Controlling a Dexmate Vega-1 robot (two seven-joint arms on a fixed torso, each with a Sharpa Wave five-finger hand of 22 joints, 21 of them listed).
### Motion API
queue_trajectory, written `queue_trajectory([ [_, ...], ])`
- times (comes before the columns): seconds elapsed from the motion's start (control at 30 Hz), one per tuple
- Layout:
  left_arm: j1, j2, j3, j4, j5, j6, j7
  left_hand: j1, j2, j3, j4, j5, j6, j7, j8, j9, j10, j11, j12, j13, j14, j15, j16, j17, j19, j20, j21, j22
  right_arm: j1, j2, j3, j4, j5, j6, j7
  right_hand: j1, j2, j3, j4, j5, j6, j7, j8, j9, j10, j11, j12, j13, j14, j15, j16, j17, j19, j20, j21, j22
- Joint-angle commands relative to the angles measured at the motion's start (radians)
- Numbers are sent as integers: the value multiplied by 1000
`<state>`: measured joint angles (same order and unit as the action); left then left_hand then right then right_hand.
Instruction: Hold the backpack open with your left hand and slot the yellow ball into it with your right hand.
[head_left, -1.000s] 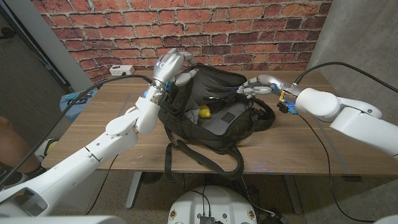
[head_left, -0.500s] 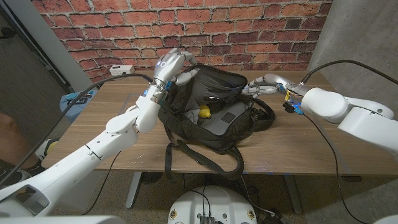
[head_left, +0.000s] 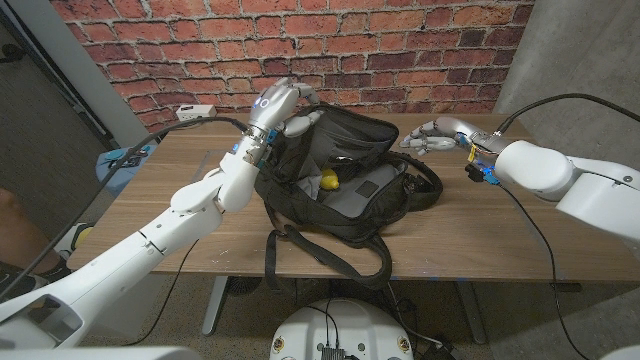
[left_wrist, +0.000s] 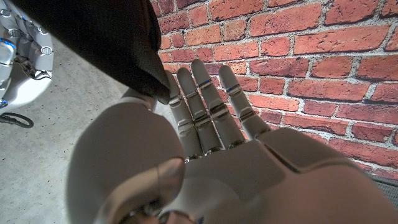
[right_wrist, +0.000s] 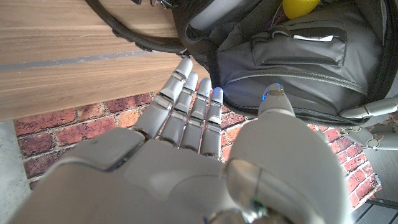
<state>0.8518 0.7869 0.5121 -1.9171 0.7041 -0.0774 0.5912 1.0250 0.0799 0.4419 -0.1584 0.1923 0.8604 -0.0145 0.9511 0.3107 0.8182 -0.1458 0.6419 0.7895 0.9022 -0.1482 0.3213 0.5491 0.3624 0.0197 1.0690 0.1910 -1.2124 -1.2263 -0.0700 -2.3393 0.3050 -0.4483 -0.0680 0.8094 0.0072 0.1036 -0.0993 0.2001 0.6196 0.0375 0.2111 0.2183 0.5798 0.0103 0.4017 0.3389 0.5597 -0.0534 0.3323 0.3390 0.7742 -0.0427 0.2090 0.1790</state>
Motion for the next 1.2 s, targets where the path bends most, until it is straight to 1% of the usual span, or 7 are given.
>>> queue_trajectory([
  [0.03,6,-8,1,-22,-17,-16,-28,4,10,2,2,5,6,5,5,1,1,-8,-1,2,1,-4,-1,2,-5,-2,3,-1,-71,16,80,-8,-23,0,-9,-2,4,-5,-3,-1,3,2,6,3,11,-1,-1,1,-5,-23,7,-1,0,-3,5,5],
  [0.07,9,-8,0,-26,-22,-20,-31,3,10,2,2,5,6,2,5,0,1,-8,-1,2,1,-5,-1,2,-5,-3,4,-1,-79,16,88,-5,-29,14,-4,-2,5,-5,-3,-1,3,1,7,3,11,-2,-2,1,-4,-24,7,-1,-1,-3,5,5],
  [0.4,35,-4,-14,-54,-40,-24,-52,-2,6,-1,4,5,11,-2,6,-3,3,-11,-4,-3,5,-6,-3,-1,-5,-6,6,-1,-83,45,93,-16,-59,4,-2,-2,6,-6,-4,-1,2,2,7,2,12,-1,-3,2,-3,-23,8,-2,0,-3,5,5],
  [0.87,75,16,-58,-68,-62,-45,-42,-18,0,-5,9,5,16,-16,3,-13,2,-13,-18,-24,1,-5,-10,-4,-8,-6,6,-2,-51,80,59,-39,-74,-46,-20,-2,6,-6,-7,-1,1,2,7,2,12,0,-6,3,-4,-22,7,-3,-1,-3,5,5],
  [1.0,80,20,-66,-68,-67,-51,-45,-20,-1,-6,9,5,11,-16,2,-13,-4,-15,-21,-24,1,-6,-11,-4,-9,-7,6,-2,-47,87,56,-35,-77,-43,-25,-1,7,-6,-7,-1,2,0,7,2,11,-1,-7,4,-5,-23,7,-3,-1,-3,5,5],
  [1.17,83,27,-73,-70,-82,-56,-67,-32,0,-7,15,5,-6,-17,-4,-13,-22,-10,-35,-34,-10,-2,-19,-7,-23,-5,2,-3,-42,94,50,-29,-78,-44,-31,-1,8,-7,-8,-1,1,1,7,1,11,-2,-8,4,-6,-22,7,-3,-2,-3,5,5],
  [1.2,84,28,-76,-71,-86,-57,-72,-40,1,-9,19,6,-17,-15,-11,-17,-32,-5,-43,-41,-17,0,-24,-8,-29,-2,0,-3,-37,101,46,-34,-75,-61,-40,-1,8,-7,-8,-1,1,1,7,1,11,-3,-8,4,-6,-22,7,-3,-2,-2,5,5],
])
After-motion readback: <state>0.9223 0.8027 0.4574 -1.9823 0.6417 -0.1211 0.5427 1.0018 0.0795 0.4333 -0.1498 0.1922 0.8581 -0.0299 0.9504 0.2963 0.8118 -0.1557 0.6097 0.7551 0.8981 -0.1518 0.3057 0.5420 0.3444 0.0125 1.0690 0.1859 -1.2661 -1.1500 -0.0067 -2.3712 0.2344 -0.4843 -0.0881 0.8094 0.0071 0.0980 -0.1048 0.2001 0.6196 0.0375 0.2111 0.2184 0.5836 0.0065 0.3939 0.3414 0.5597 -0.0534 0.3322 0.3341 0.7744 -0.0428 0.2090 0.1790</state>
